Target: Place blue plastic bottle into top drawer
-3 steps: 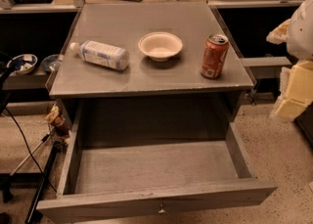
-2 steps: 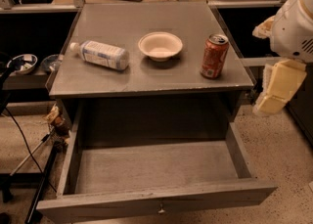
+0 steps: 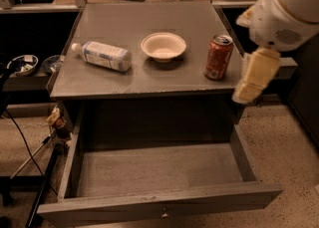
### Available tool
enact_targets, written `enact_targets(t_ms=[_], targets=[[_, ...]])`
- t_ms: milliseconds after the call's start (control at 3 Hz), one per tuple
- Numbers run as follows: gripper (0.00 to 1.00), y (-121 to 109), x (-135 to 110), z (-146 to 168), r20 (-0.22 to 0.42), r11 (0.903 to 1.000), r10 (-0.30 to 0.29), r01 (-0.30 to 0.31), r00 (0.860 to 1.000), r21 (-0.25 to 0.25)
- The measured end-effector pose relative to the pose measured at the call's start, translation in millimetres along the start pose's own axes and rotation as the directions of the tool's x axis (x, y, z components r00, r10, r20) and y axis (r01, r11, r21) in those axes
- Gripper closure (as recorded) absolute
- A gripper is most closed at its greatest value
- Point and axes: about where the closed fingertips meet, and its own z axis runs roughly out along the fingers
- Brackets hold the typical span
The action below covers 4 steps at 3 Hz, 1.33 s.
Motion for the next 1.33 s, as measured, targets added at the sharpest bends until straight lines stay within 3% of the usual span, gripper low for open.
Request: enact_targets(t_ms=[333,667,1000,1333], targets=[[0.00,-28,-49,25,0.074,0.9988,-0.048,0.048,0.996,0.003],[0.00,-29,-50,25,0.076,0.9988,-0.049,0.049,0.996,0.003],[0.00,-37,-72,28,0.071,0.9978,-0.041,0.038,0.997,0.055],[0.00,-51,-110,36,0.100,0.9948,-0.038,0.029,0.994,0.098]])
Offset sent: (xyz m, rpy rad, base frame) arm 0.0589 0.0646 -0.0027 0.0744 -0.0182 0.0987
